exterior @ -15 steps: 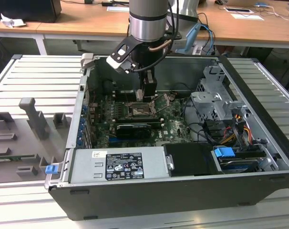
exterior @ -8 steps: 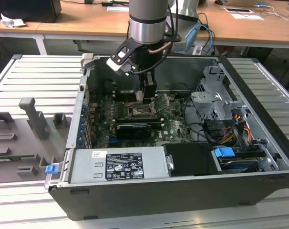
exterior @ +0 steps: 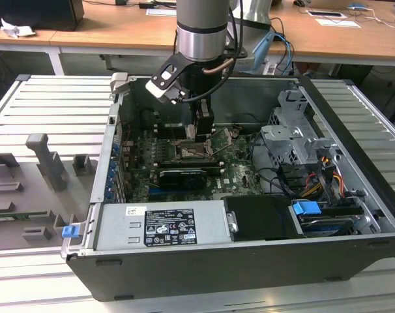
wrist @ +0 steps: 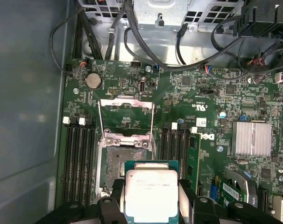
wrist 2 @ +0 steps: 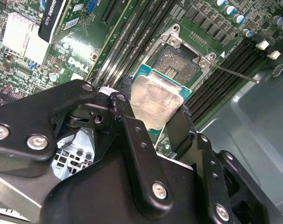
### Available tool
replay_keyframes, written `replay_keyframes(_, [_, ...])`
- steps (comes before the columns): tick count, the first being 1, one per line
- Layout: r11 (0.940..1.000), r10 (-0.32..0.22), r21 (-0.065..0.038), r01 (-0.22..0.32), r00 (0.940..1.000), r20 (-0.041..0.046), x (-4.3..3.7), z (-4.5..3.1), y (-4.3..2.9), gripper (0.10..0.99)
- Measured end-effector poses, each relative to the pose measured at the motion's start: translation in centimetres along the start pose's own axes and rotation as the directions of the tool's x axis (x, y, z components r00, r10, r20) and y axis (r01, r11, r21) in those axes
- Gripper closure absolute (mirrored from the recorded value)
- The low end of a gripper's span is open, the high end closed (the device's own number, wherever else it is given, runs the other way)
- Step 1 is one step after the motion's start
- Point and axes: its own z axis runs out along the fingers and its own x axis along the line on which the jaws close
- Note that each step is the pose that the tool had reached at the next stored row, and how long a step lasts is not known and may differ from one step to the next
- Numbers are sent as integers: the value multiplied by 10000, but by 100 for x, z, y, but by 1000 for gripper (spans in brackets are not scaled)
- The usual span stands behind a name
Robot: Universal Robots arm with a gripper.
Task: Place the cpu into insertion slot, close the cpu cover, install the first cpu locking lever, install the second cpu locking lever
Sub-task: 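Place the cpu into insertion slot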
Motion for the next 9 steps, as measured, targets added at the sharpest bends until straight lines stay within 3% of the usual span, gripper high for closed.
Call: replay_keyframes(9, [10000, 6, -1, -6, 10000, -1, 32, 46, -1, 545])
